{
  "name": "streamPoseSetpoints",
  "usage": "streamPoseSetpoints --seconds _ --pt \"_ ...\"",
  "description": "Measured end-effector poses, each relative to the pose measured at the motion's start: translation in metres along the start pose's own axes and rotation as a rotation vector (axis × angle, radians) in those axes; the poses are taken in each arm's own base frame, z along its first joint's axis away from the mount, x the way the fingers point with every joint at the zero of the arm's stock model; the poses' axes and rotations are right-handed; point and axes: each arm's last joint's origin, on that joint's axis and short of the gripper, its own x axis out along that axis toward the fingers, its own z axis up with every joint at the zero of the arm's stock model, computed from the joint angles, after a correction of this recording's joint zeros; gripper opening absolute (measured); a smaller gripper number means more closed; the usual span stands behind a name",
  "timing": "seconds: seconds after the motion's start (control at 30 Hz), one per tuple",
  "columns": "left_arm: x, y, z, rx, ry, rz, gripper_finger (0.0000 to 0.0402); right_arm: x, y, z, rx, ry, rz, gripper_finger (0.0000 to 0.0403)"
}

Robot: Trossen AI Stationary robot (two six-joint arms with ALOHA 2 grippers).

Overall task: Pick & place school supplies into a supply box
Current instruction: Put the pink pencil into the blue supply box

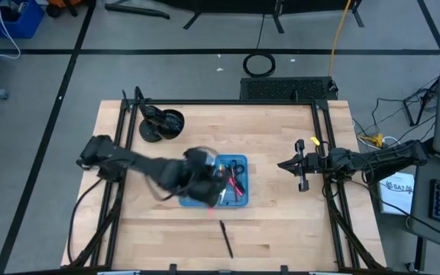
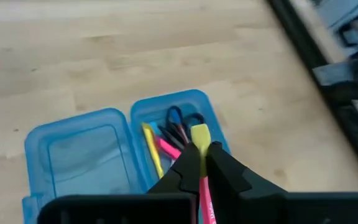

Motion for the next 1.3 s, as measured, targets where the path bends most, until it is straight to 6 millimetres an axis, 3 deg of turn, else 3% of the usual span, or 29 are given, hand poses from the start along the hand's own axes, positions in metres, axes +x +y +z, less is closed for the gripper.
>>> streamPoseSetpoints --seconds 0.27,0.47,0.63,0.77,1.3 --pt "0.091 -0.011 0.018 0.032 0.046 0.119 0.0010 0.000 0.000 0.001 0.011 -0.014 0.000 0.0000" --pt "0.151 -0.011 0.007 0.009 0.094 0.201 0.0014 0.000 0.000 0.000 0.008 -0.004 0.000 0.0000" --pt "0.184 -0.009 -0.004 0.001 0.130 0.230 0.0010 0.000 0.000 -0.002 0.007 0.016 0.001 0.0000" --pt "0.196 -0.005 -0.009 0.005 0.162 0.268 0.0012 0.000 0.000 -0.003 0.010 0.029 0.002 0.0000" --pt "0.194 -0.002 -0.016 0.014 0.232 0.303 0.0024 0.000 0.000 -0.003 0.044 0.030 0.001 0.0000"
